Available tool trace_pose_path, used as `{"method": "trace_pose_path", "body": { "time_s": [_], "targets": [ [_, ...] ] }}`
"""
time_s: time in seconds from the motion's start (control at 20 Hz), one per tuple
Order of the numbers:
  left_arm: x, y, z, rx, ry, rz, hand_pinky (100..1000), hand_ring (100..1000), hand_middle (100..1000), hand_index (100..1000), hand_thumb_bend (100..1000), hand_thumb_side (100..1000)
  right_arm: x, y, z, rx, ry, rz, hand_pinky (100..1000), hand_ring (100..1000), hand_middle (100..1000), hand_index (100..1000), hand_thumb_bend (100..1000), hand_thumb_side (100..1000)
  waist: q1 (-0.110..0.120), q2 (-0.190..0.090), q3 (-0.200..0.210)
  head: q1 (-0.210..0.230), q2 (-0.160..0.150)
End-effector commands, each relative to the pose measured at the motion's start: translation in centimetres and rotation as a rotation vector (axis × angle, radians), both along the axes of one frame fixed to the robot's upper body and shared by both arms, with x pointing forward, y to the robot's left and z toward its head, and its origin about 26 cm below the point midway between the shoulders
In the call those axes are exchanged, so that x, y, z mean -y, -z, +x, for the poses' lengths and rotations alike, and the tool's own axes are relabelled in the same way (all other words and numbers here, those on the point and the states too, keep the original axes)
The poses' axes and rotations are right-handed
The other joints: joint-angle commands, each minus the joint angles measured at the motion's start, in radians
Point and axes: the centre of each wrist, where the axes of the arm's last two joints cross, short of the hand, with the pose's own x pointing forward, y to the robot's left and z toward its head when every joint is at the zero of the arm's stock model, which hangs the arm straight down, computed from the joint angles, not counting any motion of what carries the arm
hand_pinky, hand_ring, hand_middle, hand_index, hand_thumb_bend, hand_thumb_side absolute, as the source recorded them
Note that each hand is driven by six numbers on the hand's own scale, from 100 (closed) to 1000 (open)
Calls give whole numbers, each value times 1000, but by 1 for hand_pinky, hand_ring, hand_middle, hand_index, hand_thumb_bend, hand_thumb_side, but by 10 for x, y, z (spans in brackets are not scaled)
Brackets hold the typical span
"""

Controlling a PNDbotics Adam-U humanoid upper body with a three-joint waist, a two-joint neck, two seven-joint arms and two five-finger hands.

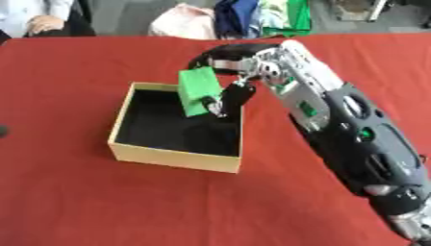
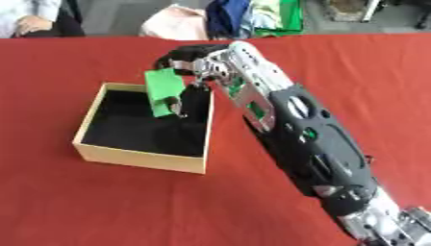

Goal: Pick up objects on the table and place them in the box.

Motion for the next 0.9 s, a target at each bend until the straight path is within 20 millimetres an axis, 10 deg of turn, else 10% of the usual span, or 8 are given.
{"method": "trace_pose_path", "body": {
  "time_s": [0.05, 0.25, 0.5, 0.75, 0.9],
  "targets": [
    [1, -9, 0, 31, 7, 18, 692, 620, 710, 801, 100, 532, 4, -12, -1, 15, -2, 6, 936, 899, 957, 1000, 100, 100, -14, -9, 0, 1, 0],
    [0, -9, 0, 31, 8, 20, 692, 621, 711, 801, 100, 533, 5, -10, 0, 1, 2, 4, 937, 901, 960, 1000, 100, 100, -15, -9, -3, 2, -1],
    [0, -10, 0, 31, 10, 24, 692, 621, 712, 802, 100, 533, 6, -10, 1, 26, 4, 5, 951, 915, 968, 1000, 100, 634, -17, -11, -4, 4, -3],
    [0, -10, 0, 30, 9, 27, 692, 622, 712, 802, 100, 533, 6, -5, 5, 36, 13, -23, 958, 911, 967, 1000, 117, 320, -19, -12, -4, 5, -2],
    [0, -10, 0, 28, 10, 27, 692, 622, 713, 802, 100, 534, 7, -2, 7, 18, 15, -28, 950, 905, 962, 1000, 100, 329, -20, -11, -5, 6, -3]
  ]
}}
